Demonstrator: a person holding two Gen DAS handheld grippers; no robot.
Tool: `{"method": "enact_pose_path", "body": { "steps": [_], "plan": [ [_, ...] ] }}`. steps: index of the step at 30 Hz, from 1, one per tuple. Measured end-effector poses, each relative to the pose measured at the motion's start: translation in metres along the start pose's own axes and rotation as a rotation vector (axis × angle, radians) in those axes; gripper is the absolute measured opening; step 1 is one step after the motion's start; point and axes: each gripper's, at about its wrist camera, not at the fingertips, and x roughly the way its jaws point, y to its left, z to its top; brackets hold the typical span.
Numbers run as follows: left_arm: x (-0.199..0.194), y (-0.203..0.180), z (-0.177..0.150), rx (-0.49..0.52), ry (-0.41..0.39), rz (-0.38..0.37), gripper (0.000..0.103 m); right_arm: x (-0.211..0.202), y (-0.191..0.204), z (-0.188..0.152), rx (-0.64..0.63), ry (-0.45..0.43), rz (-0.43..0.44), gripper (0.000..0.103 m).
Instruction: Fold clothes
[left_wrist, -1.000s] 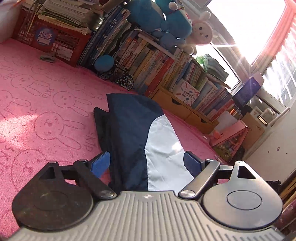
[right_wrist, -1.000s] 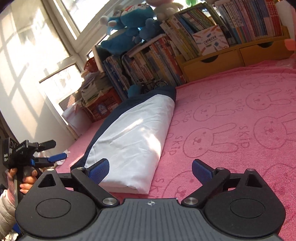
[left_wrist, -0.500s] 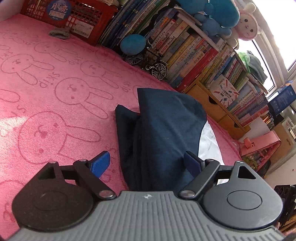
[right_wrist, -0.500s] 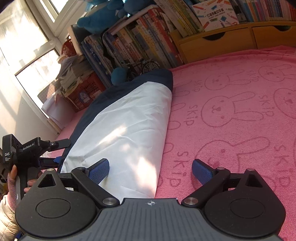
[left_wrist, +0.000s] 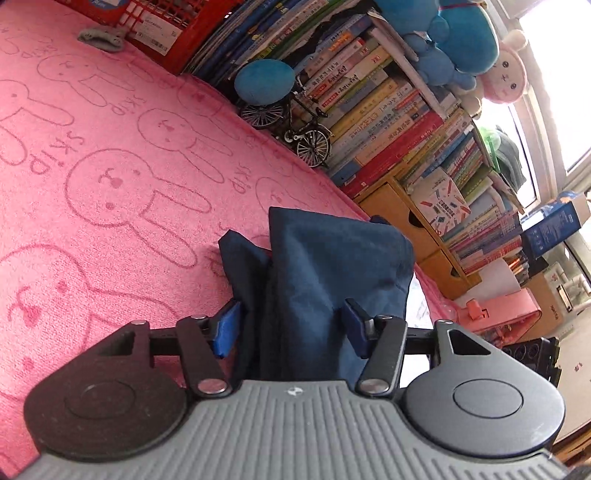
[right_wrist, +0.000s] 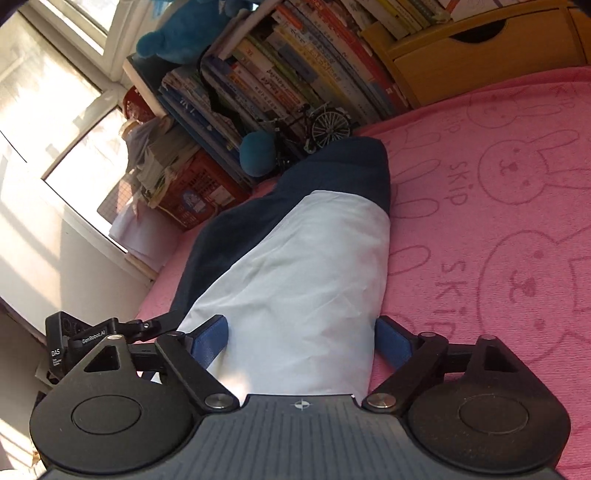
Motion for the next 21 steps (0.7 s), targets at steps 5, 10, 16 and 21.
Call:
{"method": "enact_pose_path", "body": {
  "steps": [5, 10, 16, 21],
  "plan": [
    [0.023, -0.028, 0.012, 0.117, 0.034, -0.046, 0.047, -0.031, 0.000, 0.001, 0.065, -0.076, 0.011, 0.071],
    [0.058, -0.050, 0.018, 0.179, 0.039, -0.064, 0.048, -0.054, -0.003, 0.008, 0.035, -0.113, -0.142, 0.072],
    [0.051, -0.049, 0.011, 0.306, -0.052, 0.152, 0.065, -0.064, 0.000, -0.002, -0.088, -0.187, -0.368, 0.080],
    [0.007, -0.050, -0.008, 0.404, -0.101, 0.250, 0.070, -0.087, 0.021, -0.023, -0.240, -0.207, -0.377, 0.089]
  ]
}}
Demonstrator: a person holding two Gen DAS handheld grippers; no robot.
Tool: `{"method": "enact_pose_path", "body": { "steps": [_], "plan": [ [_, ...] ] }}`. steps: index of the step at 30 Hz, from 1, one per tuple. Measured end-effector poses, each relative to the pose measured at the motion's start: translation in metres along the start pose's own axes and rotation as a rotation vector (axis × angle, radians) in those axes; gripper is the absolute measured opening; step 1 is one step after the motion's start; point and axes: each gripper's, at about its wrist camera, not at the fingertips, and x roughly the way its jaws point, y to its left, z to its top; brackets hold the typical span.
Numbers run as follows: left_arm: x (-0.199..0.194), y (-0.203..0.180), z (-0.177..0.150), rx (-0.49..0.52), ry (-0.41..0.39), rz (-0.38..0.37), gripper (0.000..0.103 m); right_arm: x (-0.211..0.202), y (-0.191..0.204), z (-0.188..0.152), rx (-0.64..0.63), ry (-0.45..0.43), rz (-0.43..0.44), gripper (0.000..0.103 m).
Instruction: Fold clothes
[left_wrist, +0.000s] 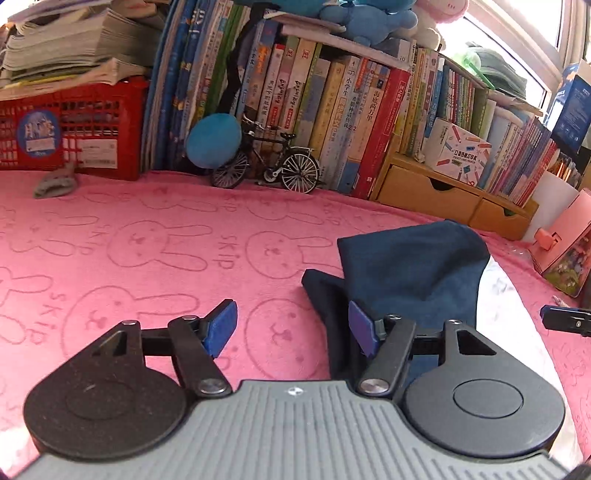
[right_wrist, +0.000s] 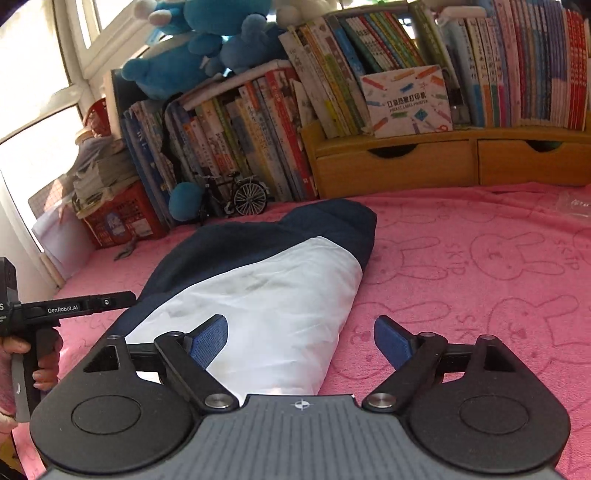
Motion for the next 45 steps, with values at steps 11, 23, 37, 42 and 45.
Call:
{"method": "enact_pose_path", "body": {
  "steps": [11, 23, 37, 42, 45],
  "plan": [
    [-0.099, -0.034, -0.074, 0.082, -0.010, -0.138, 0.087, -0.094, 0.030, -0.077, -0.344, 0.037, -0.003, 0.101],
    [-0.083, -0.054, -0.104, 0.061, 0.020, -0.031, 0.087, -0.080, 0.069, -0.131, -0.275, -0.031, -0.130, 0.102],
    [-0.064, -0.081, -0.116, 0.214, 0.031, 0.030, 0.103, -0.070, 0.058, -0.128, -0.477, -0.018, -0.223, 0.103],
    [-0.062, -0.084, -0.117, 0.240, 0.034, 0.044, 0.103, -0.066, 0.050, -0.130, -0.421, 0.006, -0.147, 0.103],
    [-0.061, -0.084, -0.117, 0.244, 0.032, 0.047, 0.103, -0.063, 0.045, -0.127, -0.393, 0.029, -0.121, 0.103]
  ]
}}
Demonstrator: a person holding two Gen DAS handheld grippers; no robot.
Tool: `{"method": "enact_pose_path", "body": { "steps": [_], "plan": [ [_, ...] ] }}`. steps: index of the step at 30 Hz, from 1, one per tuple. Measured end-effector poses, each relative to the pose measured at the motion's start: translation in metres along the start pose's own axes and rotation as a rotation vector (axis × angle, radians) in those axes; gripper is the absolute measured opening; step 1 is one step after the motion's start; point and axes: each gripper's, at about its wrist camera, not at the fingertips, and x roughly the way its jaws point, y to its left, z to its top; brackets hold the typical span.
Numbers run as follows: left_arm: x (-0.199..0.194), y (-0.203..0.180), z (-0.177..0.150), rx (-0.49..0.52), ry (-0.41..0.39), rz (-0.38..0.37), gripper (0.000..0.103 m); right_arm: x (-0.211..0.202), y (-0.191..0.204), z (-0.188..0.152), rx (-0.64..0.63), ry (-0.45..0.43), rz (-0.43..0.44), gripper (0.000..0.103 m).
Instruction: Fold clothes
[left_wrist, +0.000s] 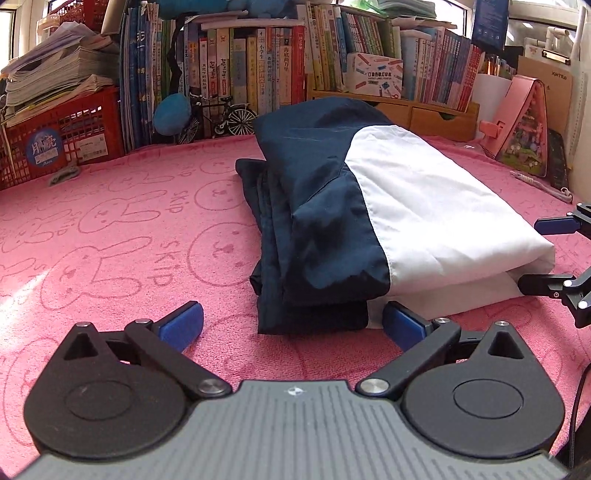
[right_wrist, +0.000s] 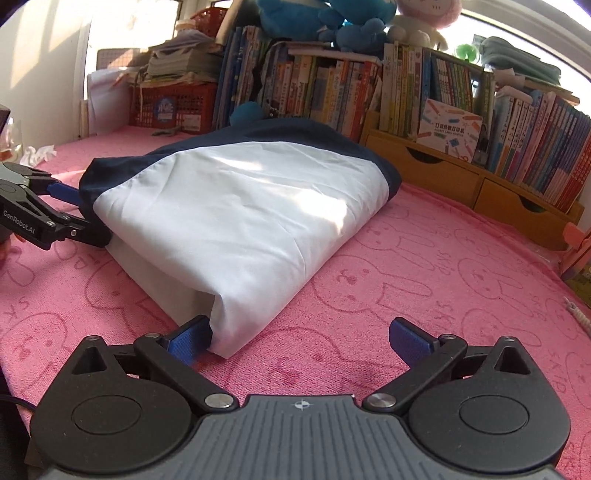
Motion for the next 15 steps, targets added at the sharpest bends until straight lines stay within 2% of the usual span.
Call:
{"method": "enact_pose_path", "body": {
  "steps": [6, 15],
  "plan": [
    [-0.0004, -0.0001, 0.0003, 0.000, -0.002, 0.005, 0.103, 0.0043, -0.0082, 0.0000, 0.049, 0.024, 0.035, 0.103],
    [-0.0017, -0.0011, -0.0002, -0.006, -0.008, 0.015, 0.103, 0.0032, -0.0038, -0.0011, 0.023, 0.012, 0.011, 0.103]
  ]
}}
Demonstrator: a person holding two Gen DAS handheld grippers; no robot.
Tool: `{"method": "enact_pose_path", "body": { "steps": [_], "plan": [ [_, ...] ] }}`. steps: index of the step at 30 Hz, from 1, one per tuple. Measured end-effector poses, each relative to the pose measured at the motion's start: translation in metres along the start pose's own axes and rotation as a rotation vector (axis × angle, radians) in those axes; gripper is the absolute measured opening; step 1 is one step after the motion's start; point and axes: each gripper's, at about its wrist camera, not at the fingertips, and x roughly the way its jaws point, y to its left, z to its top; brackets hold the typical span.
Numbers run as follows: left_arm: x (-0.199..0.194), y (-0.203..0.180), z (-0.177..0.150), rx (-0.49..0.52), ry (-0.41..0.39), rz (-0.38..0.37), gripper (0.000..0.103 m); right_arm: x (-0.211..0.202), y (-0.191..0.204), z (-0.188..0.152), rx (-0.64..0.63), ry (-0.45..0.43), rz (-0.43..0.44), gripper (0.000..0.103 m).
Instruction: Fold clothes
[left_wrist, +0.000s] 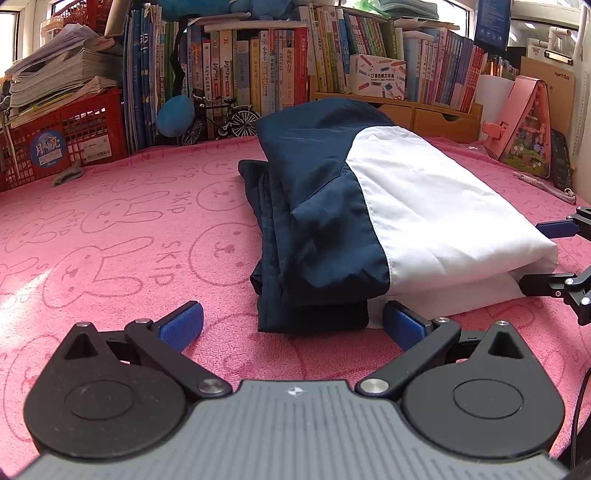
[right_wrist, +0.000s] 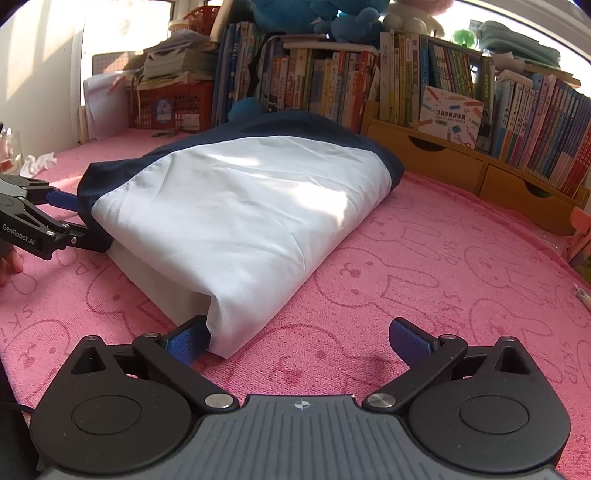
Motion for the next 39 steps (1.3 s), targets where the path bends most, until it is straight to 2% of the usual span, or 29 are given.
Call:
{"method": "enact_pose_path", "body": {
  "steps": [10, 15, 39],
  "plan": [
    [0.000, 0.000, 0.001, 0.000, 0.000, 0.013, 0.103, 0.000, -0.003, -0.002, 0.035, 0.006, 0.005, 0.103],
    [-0.001, 0.000, 0.002, 0.002, 0.000, 0.015, 0.103, 0.004, -0.010, -0.004, 0.104, 0.022, 0.030, 0.103],
    [-0.002, 0.005, 0.007, 0.000, 0.003, -0.004, 0.103, 0.004, -0.009, -0.008, 0.112, 0.019, 0.025, 0.103]
  ]
}}
